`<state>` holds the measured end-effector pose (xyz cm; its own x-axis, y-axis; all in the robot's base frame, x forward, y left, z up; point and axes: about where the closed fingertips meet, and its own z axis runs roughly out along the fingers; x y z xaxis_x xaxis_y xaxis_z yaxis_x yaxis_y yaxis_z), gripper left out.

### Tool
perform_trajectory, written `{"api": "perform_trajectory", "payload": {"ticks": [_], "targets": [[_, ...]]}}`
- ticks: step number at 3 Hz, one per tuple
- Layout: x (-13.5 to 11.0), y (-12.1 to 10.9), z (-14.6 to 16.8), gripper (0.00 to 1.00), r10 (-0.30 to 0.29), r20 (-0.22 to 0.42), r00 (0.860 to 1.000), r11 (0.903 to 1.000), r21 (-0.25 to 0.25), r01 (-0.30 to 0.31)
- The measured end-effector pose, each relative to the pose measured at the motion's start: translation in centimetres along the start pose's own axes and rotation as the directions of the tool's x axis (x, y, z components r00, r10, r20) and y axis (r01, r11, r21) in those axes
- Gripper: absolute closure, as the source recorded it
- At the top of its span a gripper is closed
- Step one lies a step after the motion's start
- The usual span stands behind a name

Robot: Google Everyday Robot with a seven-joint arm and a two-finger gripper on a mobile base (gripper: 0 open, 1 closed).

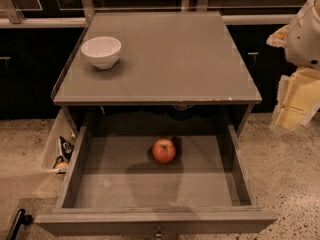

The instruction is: Pick apple from top drawer and place on counter

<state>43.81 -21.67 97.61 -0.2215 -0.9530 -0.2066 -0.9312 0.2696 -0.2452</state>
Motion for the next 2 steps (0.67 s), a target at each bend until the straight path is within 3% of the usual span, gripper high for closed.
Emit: {"api": "perform_trajectory", "payload": {"ticks": [2], "targets": [[-0.01, 0.22, 1.21, 0.00, -0.003, 0.007, 1.000, 1.0000, -0.003, 0.003]]}}
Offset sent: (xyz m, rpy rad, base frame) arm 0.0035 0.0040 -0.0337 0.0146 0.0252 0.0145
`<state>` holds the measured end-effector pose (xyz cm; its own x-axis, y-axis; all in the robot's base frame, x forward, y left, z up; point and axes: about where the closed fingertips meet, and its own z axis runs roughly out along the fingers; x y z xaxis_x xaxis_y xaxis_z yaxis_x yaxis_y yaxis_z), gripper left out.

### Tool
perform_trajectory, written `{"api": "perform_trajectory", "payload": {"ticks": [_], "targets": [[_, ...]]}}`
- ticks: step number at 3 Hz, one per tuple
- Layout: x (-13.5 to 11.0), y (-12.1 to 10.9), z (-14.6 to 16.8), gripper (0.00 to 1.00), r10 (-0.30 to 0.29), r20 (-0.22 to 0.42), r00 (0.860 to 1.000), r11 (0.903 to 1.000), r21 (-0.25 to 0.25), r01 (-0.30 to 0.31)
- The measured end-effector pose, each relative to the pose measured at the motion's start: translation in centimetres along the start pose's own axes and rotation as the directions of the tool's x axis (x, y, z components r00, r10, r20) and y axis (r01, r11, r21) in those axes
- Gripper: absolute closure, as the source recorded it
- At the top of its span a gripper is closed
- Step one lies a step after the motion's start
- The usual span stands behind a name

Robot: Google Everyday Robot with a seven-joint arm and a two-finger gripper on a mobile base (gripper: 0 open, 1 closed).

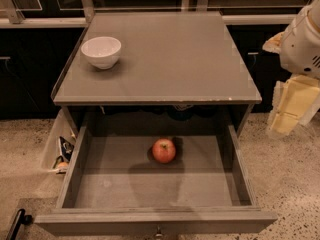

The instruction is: Pick apple from top drawer and place on counter

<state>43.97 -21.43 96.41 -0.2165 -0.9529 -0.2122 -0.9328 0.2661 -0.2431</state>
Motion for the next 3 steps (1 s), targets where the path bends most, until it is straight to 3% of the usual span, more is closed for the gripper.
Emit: {"api": "perform_trajectory", "payload": {"ticks": [1, 3], "targets": [[0.1, 0.8, 1.8, 0.00, 0.025, 0.032, 0.999, 0.9992, -0.032, -0.024], [-0.5, 3.2, 10.9, 0.00, 0.028, 0.164, 0.986, 0.9981, -0.058, -0.019]]}}
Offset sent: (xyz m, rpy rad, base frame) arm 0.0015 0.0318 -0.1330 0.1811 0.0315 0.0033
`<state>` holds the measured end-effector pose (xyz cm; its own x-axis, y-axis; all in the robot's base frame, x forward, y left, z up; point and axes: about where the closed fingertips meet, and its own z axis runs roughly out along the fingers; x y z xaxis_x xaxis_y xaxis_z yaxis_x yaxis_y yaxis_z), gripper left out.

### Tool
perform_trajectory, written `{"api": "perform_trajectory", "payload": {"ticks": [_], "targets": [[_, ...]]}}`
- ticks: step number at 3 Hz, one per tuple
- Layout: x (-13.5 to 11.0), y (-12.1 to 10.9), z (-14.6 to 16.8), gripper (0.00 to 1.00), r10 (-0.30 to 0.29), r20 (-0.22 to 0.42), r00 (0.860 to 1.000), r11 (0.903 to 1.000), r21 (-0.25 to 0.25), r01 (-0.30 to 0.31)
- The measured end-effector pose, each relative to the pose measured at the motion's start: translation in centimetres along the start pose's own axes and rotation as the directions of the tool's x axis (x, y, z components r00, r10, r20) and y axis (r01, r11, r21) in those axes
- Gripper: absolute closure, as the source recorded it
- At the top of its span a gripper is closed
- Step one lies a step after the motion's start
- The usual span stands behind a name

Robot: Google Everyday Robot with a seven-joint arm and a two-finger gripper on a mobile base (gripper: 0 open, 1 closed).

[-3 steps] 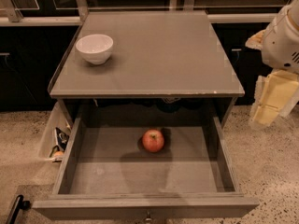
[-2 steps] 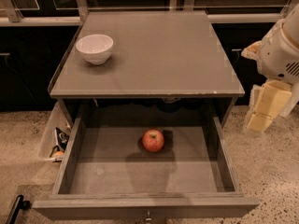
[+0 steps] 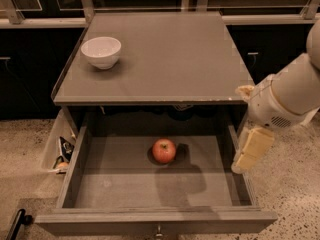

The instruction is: Pick apple from top drawer and place on counter

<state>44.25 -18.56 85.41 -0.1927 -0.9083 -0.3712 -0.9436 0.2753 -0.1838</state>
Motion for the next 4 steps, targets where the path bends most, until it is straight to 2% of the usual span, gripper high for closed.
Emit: {"api": "perform_trajectory", "payload": {"ticks": [1, 2, 3, 4], "targets": [[-0.7, 0.0, 3.9, 0.00, -0.038, 0.105, 0.994, 0.9991, 0.019, 0.036], [-1.6, 0.6, 7.4, 0.00, -0.055, 0.175, 0.983, 0.9985, 0.005, 0.055], [-1.6, 0.6, 7.4, 0.00, -0.055, 0.175, 0.983, 0.9985, 0.005, 0.055], [-2.1, 1.2, 10.0, 0.00, -0.039, 0.202, 0.979, 0.9991, -0.007, 0.041]]}}
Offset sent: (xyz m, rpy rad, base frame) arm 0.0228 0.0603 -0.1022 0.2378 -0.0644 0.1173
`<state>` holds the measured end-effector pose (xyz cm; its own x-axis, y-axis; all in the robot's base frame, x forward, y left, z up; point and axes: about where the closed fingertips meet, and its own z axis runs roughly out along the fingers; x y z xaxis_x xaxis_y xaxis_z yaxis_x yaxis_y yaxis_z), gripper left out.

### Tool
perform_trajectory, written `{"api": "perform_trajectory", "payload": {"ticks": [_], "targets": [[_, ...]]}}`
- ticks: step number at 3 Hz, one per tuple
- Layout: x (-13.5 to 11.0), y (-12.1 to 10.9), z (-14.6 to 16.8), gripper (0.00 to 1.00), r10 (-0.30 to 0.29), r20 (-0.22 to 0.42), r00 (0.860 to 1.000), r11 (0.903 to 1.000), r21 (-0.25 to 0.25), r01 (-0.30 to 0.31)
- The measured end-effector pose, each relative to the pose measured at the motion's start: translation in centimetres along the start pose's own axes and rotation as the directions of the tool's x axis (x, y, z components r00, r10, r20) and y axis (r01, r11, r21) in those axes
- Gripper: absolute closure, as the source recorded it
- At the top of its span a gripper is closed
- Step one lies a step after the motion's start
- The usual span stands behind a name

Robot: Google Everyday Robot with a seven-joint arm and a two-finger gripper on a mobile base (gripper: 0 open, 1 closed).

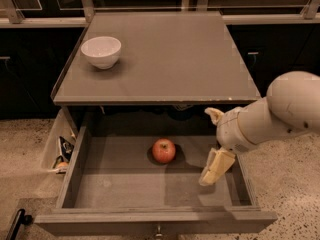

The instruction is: Pick apple from top drawer and place on counter

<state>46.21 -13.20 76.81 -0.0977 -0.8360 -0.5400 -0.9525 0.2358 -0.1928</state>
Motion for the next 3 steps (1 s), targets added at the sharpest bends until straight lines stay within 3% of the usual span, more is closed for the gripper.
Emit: {"api": "perform_trajectory", "payload": {"ticks": [2, 3], "targets": [[-0.9, -0.3, 7.9, 0.00, 0.096, 0.129, 0.987, 0.9954, -0.006, -0.096], [-1.8, -0.7, 10.9, 0.00, 0.111, 0.165, 0.980, 0.9937, -0.003, -0.112]]}}
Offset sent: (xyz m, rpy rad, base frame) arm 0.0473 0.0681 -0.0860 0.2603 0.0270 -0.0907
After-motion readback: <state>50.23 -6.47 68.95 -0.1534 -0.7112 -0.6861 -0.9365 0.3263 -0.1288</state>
